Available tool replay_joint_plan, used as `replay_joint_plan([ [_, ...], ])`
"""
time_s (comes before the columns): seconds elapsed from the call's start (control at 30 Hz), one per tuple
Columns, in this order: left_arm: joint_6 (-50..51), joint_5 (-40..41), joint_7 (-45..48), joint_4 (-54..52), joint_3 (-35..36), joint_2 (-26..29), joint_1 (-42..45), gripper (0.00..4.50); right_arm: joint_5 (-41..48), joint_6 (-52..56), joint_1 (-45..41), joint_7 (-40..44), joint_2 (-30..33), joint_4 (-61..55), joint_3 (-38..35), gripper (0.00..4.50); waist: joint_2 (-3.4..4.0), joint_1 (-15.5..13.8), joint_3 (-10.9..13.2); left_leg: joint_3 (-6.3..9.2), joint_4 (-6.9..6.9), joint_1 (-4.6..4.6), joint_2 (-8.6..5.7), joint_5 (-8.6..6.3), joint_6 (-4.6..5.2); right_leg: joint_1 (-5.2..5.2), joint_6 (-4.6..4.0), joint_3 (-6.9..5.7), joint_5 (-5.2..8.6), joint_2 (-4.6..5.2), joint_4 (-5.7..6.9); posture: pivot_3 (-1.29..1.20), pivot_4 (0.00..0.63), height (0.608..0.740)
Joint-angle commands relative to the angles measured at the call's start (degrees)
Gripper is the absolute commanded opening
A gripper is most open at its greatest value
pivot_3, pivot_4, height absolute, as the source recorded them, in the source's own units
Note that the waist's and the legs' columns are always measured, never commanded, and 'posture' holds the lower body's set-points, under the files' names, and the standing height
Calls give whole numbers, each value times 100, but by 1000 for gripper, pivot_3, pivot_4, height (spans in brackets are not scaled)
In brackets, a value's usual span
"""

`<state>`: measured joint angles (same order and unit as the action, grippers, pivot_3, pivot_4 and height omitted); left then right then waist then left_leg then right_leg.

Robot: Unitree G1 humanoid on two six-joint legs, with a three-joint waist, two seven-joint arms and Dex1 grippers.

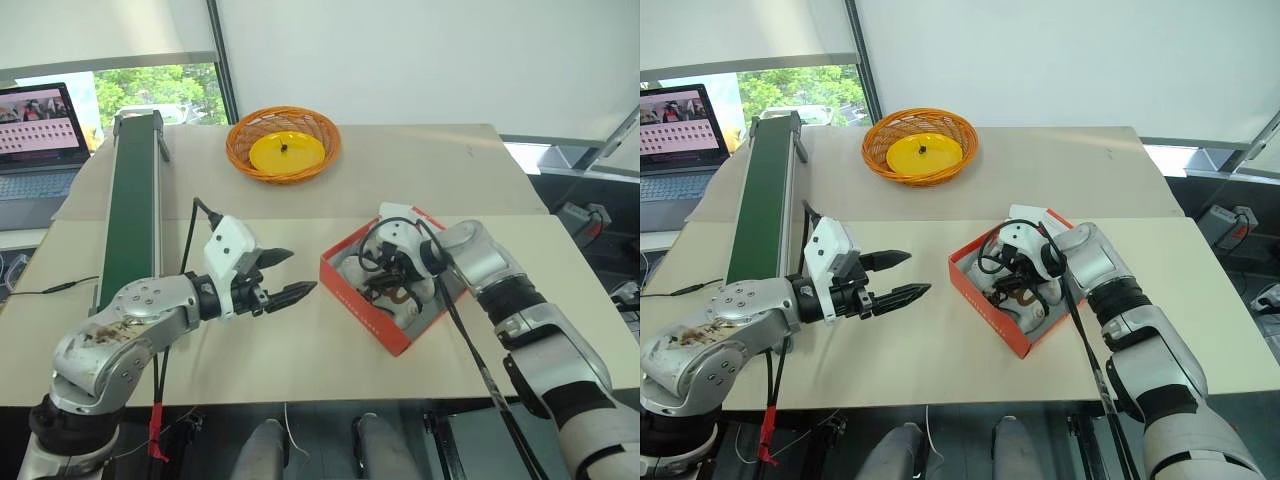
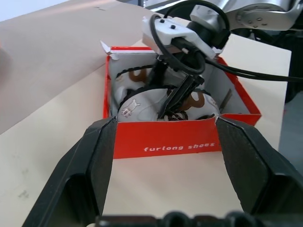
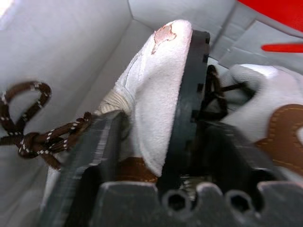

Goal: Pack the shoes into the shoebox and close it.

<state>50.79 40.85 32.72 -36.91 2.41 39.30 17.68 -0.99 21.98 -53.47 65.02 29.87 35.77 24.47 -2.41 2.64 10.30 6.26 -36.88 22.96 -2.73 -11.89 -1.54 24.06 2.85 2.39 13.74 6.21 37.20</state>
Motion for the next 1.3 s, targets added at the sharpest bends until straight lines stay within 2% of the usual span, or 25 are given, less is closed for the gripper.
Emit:
replay_joint_plan([
  [0.03, -34, 67, 32, -180, 69, 44, 40, 3522, 280, 777, -310, 92, 194, -1175, -529, 4478, 6, 0, 4, 0, 0, 1, 1, 0, 0, 2, 0, 0, 0, -1, 2, 0, 150, 740],
  [0.23, -93, 17, 215, -52, -81, 28, 125, 3522, 857, 2280, -687, 508, 804, -2833, -1033, 4478, 18, -23, 11, 3, 1, 14, 1, -1, 1, 13, 0, -4, 0, 0, -1, 0, 150, 740],
  [0.33, -125, -4, 385, 16, -162, 76, 179, 3522, 1082, 2610, -591, 685, 1245, -3382, -1200, 3705, 17, -55, 11, 4, 1, 14, 0, -2, 2, 6, 0, -6, 0, 0, -6, 0, 150, 740],
  [0.47, -216, -75, 644, 178, -266, 147, 317, 3522, 1367, 2590, 213, 980, 2157, -4390, -1479, 2391, 17, -150, 11, 4, -1, 21, -1, -3, 3, 9, 1, -8, 1, 0, -9, 0, 150, 740],
  [0.57, -320, -149, 826, 396, -352, 163, 505, 3522, 1835, 3022, 1075, 922, 2637, -5181, -2112, 1307, 17, -180, 11, 1, -1, 23, 0, -4, 5, 10, 2, -7, 1, 0, -10, 0, 150, 740],
  [0.67, -406, -199, 1021, 601, -464, 161, 714, 3522, 2473, 3866, 1858, 760, 2845, -6002, -3030, 222, 18, -171, 11, -5, -2, 22, 3, -4, 5, 9, 1, -6, 1, 0, -8, 0, 150, 740],
  [0.7, -431, -210, 1101, 669, -509, 154, 793, 3522, 2717, 4209, 2095, 686, 2848, -6265, -3395, 82, 19, -168, 10, -6, -3, 16, 5, -4, 6, 7, 1, -6, 1, 0, -7, 0, 150, 740],
  [0.83, -461, -210, 1399, 1001, -689, 51, 1245, 3522, 3225, 5200, 3246, 234, 2618, -6968, -4780, 82, 17, -196, 8, -9, -6, 14, 4, -4, 7, -4, 2, -6, 1, 0, -6, 0, 150, 740],
  [0.9, -473, -229, 1559, 1118, -784, 36, 1425, 3522, 3166, 5148, 3969, -84, 2364, -7055, -5193, 82, 13, -205, 5, -8, -12, 12, 6, -5, 7, -13, 2, -12, 1, -3, -7, 0, 150, 740],
  [1.0, -475, -266, 1724, 1226, -879, 20, 1622, 3522, 3123, 4822, 4579, -732, 1527, -6618, -5703, 82, -1, -225, -3, -8, -15, 4, 5, -5, 9, -26, 6, -11, -1, -2, -9, 0, 150, 740],
  [1.07, -447, -281, 1749, 1255, -881, 21, 1715, 3522, 2953, 4150, 5126, -950, 950, -5765, -5821, 82, 4, -172, -7, -15, -17, 0, 1, -5, 9, -26, 11, 1, -3, -1, -8, 0, 150, 740],
  [1.13, -418, -284, 1756, 1243, -847, 50, 1734, 3522, 2904, 3613, 5371, -1129, 577, -5093, -5906, 82, -11, -182, -15, -12, -8, -46, 28, -8, 12, -83, 11, -10, -2, -27, -27, 0, 150, 740],
  [1.3, -328, -250, 1681, 1104, -738, 156, 1647, 3522, 2690, 2433, 5292, -1422, 384, -3666, -5777, 82, 57, -108, -10, -37, -4, -73, 29, -10, 14, -98, 33, 16, 11, -26, -32, 0, 150, 740],
])
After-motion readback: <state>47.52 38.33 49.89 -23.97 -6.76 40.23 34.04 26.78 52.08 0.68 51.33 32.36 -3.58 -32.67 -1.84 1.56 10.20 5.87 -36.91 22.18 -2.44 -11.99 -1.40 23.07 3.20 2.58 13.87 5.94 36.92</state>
